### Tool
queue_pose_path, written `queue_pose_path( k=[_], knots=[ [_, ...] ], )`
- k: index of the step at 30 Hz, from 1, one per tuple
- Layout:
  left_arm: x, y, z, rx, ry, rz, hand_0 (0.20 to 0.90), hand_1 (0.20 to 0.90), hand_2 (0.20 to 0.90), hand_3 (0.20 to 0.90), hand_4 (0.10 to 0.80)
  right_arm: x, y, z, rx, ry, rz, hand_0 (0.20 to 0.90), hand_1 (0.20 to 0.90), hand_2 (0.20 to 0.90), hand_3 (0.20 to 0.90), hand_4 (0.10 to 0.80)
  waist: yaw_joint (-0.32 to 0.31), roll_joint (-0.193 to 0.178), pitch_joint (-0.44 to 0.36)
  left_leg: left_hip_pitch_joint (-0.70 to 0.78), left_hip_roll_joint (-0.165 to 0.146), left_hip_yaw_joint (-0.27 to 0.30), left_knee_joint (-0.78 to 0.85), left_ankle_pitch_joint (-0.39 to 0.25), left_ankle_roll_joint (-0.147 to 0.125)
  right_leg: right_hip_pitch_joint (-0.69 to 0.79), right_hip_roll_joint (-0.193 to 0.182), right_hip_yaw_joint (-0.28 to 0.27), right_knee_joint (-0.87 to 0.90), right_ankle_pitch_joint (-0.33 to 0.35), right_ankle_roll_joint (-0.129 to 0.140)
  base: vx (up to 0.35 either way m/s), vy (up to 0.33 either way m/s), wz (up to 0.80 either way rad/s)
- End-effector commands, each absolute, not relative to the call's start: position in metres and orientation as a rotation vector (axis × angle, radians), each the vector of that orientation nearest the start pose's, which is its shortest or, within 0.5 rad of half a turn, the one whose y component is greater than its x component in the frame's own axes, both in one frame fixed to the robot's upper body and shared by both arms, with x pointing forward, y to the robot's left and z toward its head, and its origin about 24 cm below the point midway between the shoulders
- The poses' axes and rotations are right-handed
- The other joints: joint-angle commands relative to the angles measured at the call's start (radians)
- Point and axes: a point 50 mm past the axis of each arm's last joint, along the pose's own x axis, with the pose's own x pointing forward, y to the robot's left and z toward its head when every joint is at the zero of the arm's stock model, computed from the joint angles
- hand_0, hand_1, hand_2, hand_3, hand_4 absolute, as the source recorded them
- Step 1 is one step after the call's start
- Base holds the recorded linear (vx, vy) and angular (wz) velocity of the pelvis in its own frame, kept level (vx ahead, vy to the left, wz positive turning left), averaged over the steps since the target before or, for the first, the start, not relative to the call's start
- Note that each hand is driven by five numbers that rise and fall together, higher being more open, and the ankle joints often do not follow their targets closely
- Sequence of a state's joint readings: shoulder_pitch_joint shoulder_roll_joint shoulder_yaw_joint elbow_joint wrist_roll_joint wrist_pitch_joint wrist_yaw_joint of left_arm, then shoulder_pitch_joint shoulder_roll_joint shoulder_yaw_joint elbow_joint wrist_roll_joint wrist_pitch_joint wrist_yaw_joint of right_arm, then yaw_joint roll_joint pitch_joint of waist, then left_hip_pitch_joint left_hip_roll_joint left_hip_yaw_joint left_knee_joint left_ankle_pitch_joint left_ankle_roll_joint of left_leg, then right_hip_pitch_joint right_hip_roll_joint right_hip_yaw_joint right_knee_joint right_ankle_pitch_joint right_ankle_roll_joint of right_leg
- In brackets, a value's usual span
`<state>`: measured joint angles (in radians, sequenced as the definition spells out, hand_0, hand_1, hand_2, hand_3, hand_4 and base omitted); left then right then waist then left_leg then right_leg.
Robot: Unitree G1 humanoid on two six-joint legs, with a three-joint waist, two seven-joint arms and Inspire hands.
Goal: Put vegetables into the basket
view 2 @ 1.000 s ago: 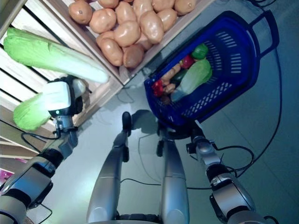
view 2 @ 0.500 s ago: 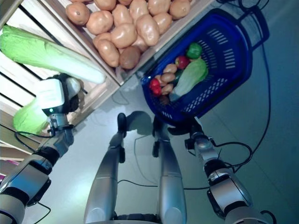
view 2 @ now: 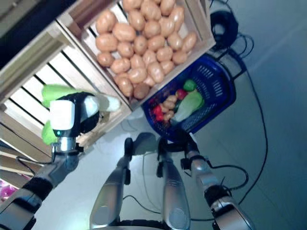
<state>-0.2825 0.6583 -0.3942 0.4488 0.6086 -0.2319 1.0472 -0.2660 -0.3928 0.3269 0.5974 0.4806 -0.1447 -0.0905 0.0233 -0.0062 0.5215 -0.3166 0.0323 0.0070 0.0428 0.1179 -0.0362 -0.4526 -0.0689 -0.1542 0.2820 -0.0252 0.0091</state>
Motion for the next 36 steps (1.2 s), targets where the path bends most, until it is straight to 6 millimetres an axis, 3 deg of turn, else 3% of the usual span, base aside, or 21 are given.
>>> queue_pose_path(
  k=[1,8,16,21,30,36],
  knots=[
    [0.268,0.231,0.105,0.949,-0.791,0.488,0.3,0.3,0.3,0.3,0.4,0.276,-0.214,0.018,-0.017,0.048,0.0,0.9,0.9,0.9,0.9,0.8,-0.001,0.03,-0.138,-0.037,-0.023,-0.004,-0.005,0.005,-0.032,0.132,-0.041,-0.041,-0.17,0.074,0.043,0.184,-0.044,0.05],
    [0.242,0.215,0.111,0.69,-0.774,0.324,0.3,0.3,0.3,0.3,0.4,0.249,-0.201,0.034,0.049,-0.079,0.094,0.9,0.9,0.9,0.9,0.8,-0.004,0.018,-0.266,0.124,-0.007,-0.016,-0.11,0.015,-0.032,0.322,-0.035,-0.055,-0.296,0.097,0.058,0.224,-0.035,0.08],
    [0.236,0.193,0.121,0.381,-0.691,-0.035,0.3,0.3,0.3,0.3,0.4,0.235,-0.184,0.065,0.075,-0.22,0.358,0.9,0.9,0.9,0.9,0.8,-0.002,0.006,-0.363,0.224,0.004,-0.012,-0.124,-0.015,-0.023,0.424,-0.032,-0.061,-0.343,0.101,0.067,0.174,-0.024,0.05],
    [0.235,0.18,0.128,0.223,-0.664,-0.206,0.3,0.3,0.3,0.3,0.4,0.23,-0.17,0.066,0.131,-0.169,0.543,0.9,0.9,0.9,0.9,0.8,0.005,0.0,-0.395,0.267,0.003,-0.011,-0.124,-0.035,-0.016,0.464,-0.034,-0.062,-0.351,0.093,0.071,0.104,-0.02,0.04],
    [0.237,0.154,0.135,0.121,-0.648,-0.486,0.3,0.3,0.3,0.3,0.4,0.223,-0.145,0.054,0.295,-0.001,0.849,0.9,0.9,0.9,0.9,0.8,0.009,-0.016,-0.441,0.328,0.003,-0.008,-0.13,-0.069,-0.007,0.513,-0.039,-0.051,-0.364,0.087,0.079,0.065,-0.004,0.02],
    [0.235,0.144,0.143,-0.015,-0.669,-0.591,0.3,0.3,0.3,0.3,0.4,0.217,-0.134,0.048,0.34,0.072,0.941,0.9,0.9,0.9,0.9,0.8,0.006,-0.021,-0.469,0.353,0.002,0.001,-0.13,-0.088,-0.003,0.53,-0.045,-0.042,-0.369,0.086,0.087,0.042,0.012,-0.02]
  ],
)
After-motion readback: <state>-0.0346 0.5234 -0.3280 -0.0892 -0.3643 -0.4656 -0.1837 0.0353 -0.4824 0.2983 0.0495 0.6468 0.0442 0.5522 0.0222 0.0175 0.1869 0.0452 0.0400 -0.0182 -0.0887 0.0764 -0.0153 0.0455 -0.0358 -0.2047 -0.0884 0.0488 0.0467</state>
